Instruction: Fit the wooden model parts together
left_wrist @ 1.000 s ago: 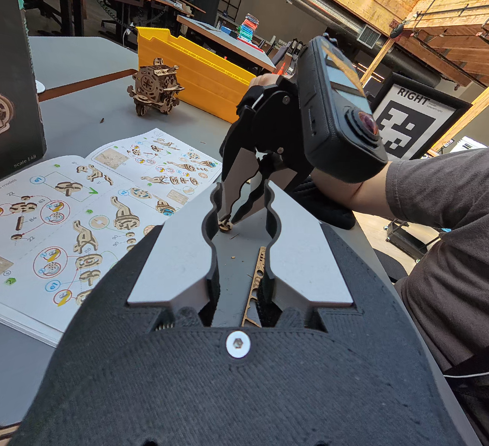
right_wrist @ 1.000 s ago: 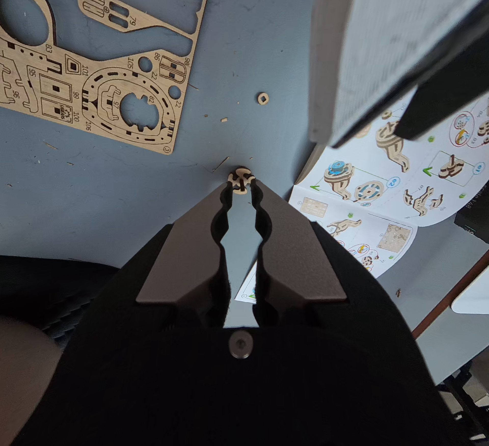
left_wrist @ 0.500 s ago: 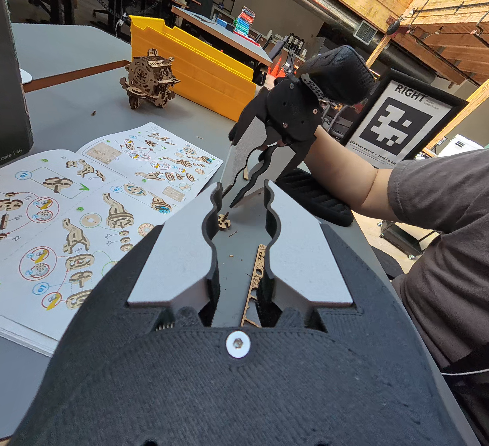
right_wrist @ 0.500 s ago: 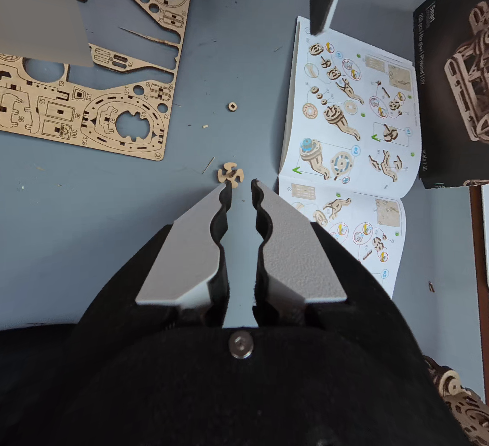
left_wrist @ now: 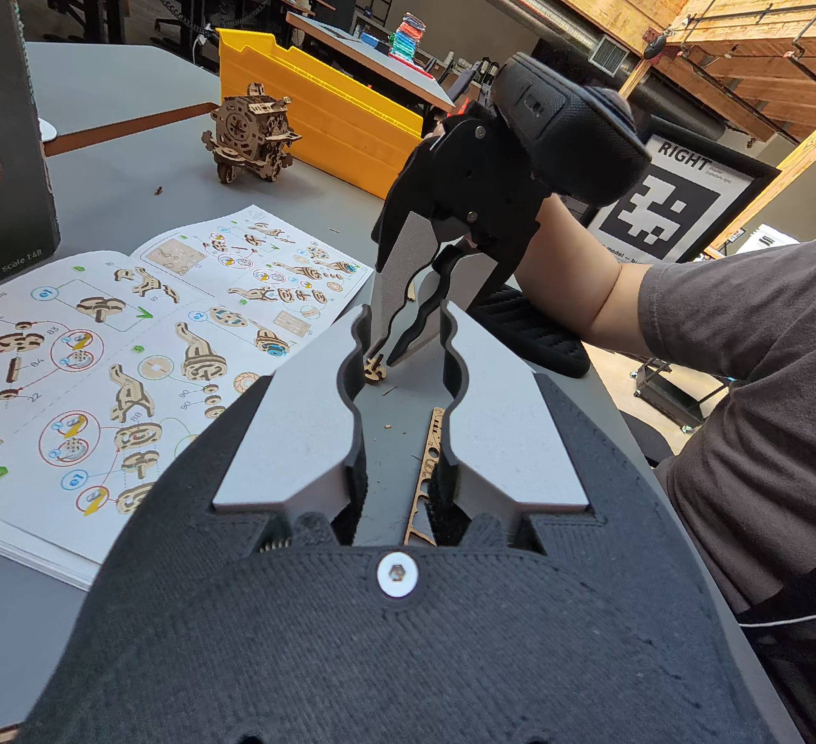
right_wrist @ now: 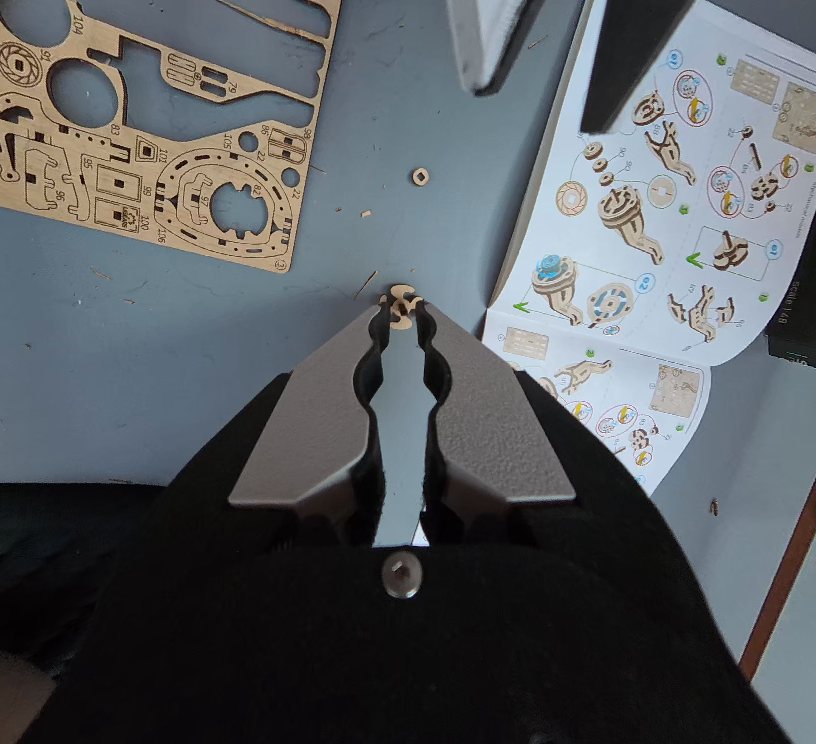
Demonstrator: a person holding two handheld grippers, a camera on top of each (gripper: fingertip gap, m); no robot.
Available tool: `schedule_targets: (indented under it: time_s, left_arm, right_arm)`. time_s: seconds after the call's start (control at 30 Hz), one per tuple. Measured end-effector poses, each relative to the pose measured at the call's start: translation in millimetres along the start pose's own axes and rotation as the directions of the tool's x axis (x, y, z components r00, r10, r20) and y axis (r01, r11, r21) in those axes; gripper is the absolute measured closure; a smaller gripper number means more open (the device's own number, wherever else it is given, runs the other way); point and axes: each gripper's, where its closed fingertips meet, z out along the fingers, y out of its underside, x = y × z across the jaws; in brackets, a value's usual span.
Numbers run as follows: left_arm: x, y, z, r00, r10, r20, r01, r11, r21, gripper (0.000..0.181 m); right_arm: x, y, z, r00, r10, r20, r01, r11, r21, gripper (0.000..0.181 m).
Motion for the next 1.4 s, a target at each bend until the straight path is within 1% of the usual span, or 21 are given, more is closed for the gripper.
schedule_targets:
  time_s: [0.1, 0.4, 0.6, 0.8, 0.9, 1.0, 1.1, 1.2, 1.4]
  left_arm:
    - [0.0, 0.2, 0.2, 1.0, -0.001, 0.0, 0.001, 1.0, -0.001, 0.152]
    - [-0.2, -0.5, -0.1, 1.0, -0.002, -0.001, 0.002, 1.0, 0.002, 0.152]
    - [0.1, -0.4, 0.3, 1.0, -0.003, -0.002, 0.003, 1.0, 0.002, 0.152]
    - [0.4, -1.2, 0.0, 1.0, -0.001, -0.002, 0.001, 1.0, 0.005, 0.152]
    - [0.1, -1.7, -0.5, 1.0, -0.002, -0.002, 0.002, 1.0, 0.009, 0.152]
    - [-0.1, -2.0, -0.8, 1.0, -0.001, -0.001, 0.001, 1.0, 0.01, 0.152]
    - [-0.2, -2.0, -0.7, 1.0, -0.002, -0.001, 0.002, 1.0, 0.01, 0.152]
    - [-0.2, -1.5, -0.2, 1.0, -0.003, -0.001, 0.003, 1.0, 0.008, 0.152]
    - [-0.5, -1.8, -0.7, 1.0, 0.001, 0.002, -0.001, 1.0, 0.01, 0.152]
  right_arm:
    - [2.5, 1.9, 2.3, 1.0, -0.001, -0.015, 0.001, 1.0, -0.018, 0.172]
    - [1.1, 2.4, 2.6, 1.0, 0.01, 0.003, -0.01, 1.0, -0.018, 0.179]
    - [1.3, 2.2, 3.5, 1.0, -0.001, 0.009, 0.001, 0.999, -0.036, 0.179]
    - [1.7, 2.2, 4.8, 1.0, -0.004, 0.028, 0.006, 0.997, -0.077, 0.179]
    - [1.7, 6.5, 6.7, 0.999, 0.001, 0.035, 0.003, 0.993, -0.119, 0.179]
    - [-1.6, 1.5, 7.9, 0.998, -0.007, 0.055, 0.012, 0.995, -0.097, 0.18]
    - [-2.1, 2.1, 7.7, 0.998, -0.017, 0.056, 0.022, 0.994, -0.105, 0.18]
    - [-3.2, 3.0, 7.7, 0.998, -0.024, 0.066, 0.032, 0.992, -0.126, 0.179]
    - [-3.2, 3.0, 8.2, 0.995, -0.035, 0.098, 0.056, 0.975, -0.215, 0.179]
